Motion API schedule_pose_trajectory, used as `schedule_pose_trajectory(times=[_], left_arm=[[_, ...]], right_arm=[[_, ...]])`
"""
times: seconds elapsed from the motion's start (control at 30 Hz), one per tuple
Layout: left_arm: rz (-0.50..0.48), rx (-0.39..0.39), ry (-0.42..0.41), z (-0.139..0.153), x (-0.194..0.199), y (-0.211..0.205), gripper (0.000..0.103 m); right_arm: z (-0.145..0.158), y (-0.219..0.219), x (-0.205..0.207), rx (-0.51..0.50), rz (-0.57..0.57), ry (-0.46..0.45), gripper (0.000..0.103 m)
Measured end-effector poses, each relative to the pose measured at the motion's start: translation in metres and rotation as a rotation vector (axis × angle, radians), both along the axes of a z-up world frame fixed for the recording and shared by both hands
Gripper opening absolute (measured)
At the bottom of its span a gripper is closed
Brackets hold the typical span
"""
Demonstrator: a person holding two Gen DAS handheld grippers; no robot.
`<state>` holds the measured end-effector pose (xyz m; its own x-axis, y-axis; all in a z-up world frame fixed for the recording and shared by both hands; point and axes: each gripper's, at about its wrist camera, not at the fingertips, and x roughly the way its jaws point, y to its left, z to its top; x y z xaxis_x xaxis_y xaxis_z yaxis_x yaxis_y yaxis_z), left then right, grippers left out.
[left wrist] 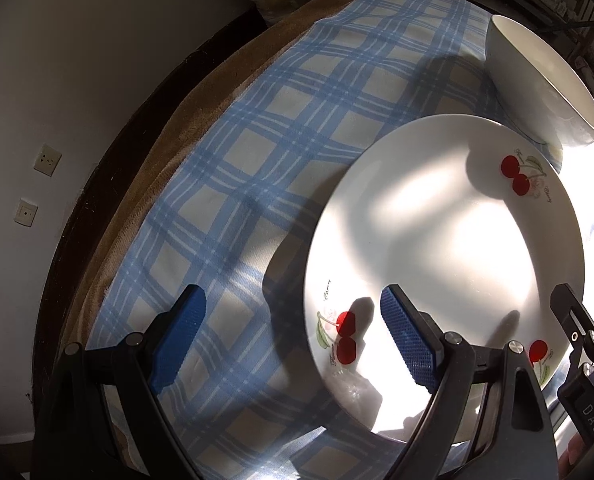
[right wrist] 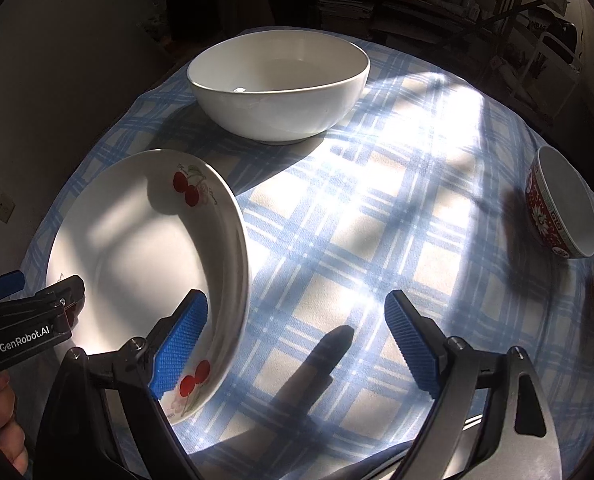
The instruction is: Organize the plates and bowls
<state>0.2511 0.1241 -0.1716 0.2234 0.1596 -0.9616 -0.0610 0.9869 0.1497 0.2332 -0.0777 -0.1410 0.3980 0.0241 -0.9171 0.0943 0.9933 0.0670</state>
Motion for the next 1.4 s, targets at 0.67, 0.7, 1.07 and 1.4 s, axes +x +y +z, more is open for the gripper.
schedule_pose_trajectory(times=[0.67, 0.7, 1.07, 1.4], left_arm=[[-0.04, -0.157, -0.022, -0.002, 0.001, -0.001, 0.041], [-0.042, -0.161, -0.023, -0.001, 0.001, -0.002, 0.04], [-0.005, -0.295, 0.002, -0.008, 0.016, 0.012, 0.037], [-0.02, -0.376, 0.008, -0.004, 0.021, 0.037, 0.023]], right_arm=[[-0.004, 0.012, 0.013, 0.059, 0.029, 0.011, 0.041], [-0.005, 0.012, 0.012, 0.074, 0.023, 0.01, 0.041], [-0.007, 0.015, 0.011, 0.12, 0.034, 0.003, 0.029], [-0.005, 0.02, 0.01, 0.111, 0.051, 0.019, 0.019]])
